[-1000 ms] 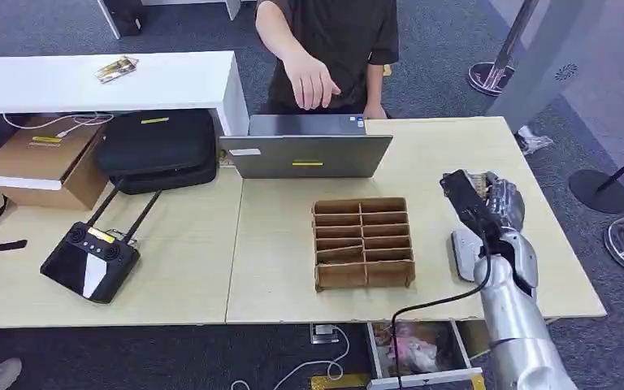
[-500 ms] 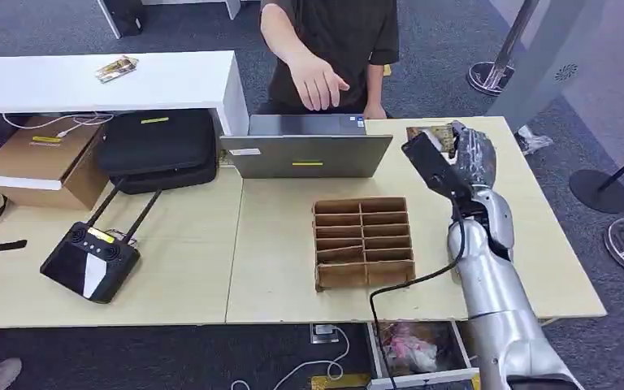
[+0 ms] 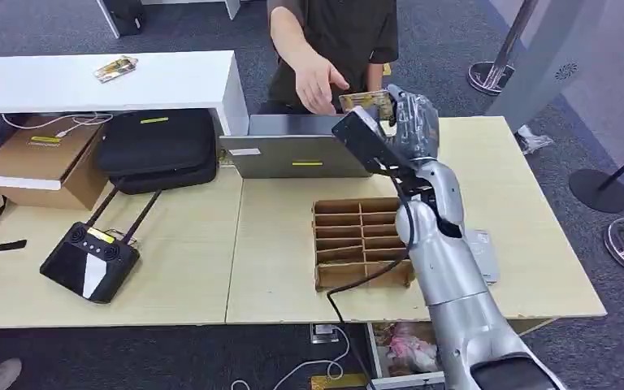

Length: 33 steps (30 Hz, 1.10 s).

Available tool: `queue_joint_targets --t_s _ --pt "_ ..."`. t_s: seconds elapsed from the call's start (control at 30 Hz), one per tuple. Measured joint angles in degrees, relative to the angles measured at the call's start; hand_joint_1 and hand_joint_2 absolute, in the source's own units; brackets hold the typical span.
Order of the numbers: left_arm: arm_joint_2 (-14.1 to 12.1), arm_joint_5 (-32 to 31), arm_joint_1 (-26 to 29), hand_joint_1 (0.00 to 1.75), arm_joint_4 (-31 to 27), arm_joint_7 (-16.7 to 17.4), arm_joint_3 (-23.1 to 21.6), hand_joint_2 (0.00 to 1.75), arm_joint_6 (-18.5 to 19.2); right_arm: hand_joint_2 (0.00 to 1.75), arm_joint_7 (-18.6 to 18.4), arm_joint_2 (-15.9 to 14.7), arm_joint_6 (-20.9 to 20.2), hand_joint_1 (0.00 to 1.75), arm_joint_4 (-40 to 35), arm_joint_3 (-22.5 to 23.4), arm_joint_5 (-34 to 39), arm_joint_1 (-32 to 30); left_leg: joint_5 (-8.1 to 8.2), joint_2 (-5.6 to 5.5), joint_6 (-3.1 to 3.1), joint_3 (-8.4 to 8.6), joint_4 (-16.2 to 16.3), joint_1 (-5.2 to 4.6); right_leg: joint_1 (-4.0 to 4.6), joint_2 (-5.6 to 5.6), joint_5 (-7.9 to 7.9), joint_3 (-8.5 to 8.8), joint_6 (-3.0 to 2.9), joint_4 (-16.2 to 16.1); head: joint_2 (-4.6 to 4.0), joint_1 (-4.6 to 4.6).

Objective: Pass the card to the sensor for recognition and then transmit it.

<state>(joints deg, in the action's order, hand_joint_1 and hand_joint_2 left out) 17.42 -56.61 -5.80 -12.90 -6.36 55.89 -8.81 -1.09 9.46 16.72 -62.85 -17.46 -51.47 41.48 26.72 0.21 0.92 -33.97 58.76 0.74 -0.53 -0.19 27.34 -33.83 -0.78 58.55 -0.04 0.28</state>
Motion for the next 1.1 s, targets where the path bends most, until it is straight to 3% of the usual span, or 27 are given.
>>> queue_joint_targets --t_s 0.27,0.53,0.57,0.6,1.1 --pt "0.0 -1.31 -0.31 0.0 0.07 1.24 -1.99 0.0 -0.39 1.75 -1.82 4.92 0.68 1.75 12.31 -1.18 1.81 8.83 -0.03 -0.01 0.04 0.01 0.0 0.01 0.0 -0.02 0.0 -0.01 0.0 0.01 0.0 0.02" --pt "0.02 -1.49 -0.46 0.0 0.22 1.64 -3.21 0.0 -0.57 1.75 -1.69 5.99 1.53 1.75 19.85 -1.16 2.25 11.4 -0.03 -0.09 0.04 -0.01 0.01 0.0 0.0 -0.1 0.0 -0.01 0.0 -0.01 0.0 0.0" --pt "0.02 -1.44 -0.46 0.0 0.22 1.64 -3.24 0.0 -0.59 1.75 -1.71 5.99 1.53 0.94 20.27 -1.14 2.19 11.47 -0.03 -0.12 0.04 -0.02 0.01 0.0 0.0 -0.13 0.0 -0.01 0.0 -0.01 0.0 0.0" --pt "0.02 -1.4 -0.46 0.0 0.24 1.62 -3.24 0.0 -0.59 1.75 -1.71 5.99 1.53 0.0 20.64 -1.1 2.08 11.55 -0.03 -0.13 0.04 -0.02 0.01 0.0 0.0 -0.14 0.0 -0.01 0.0 -0.01 0.0 0.0" --pt "0.02 -1.03 -0.51 0.0 0.28 1.38 -3.74 0.0 -1.01 1.75 -1.12 5.99 1.4 0.0 22.39 -0.68 0.46 11.55 -0.02 -0.1 0.06 -0.01 0.01 0.0 0.0 -0.07 0.0 -0.07 -0.01 0.0 0.0 0.0"
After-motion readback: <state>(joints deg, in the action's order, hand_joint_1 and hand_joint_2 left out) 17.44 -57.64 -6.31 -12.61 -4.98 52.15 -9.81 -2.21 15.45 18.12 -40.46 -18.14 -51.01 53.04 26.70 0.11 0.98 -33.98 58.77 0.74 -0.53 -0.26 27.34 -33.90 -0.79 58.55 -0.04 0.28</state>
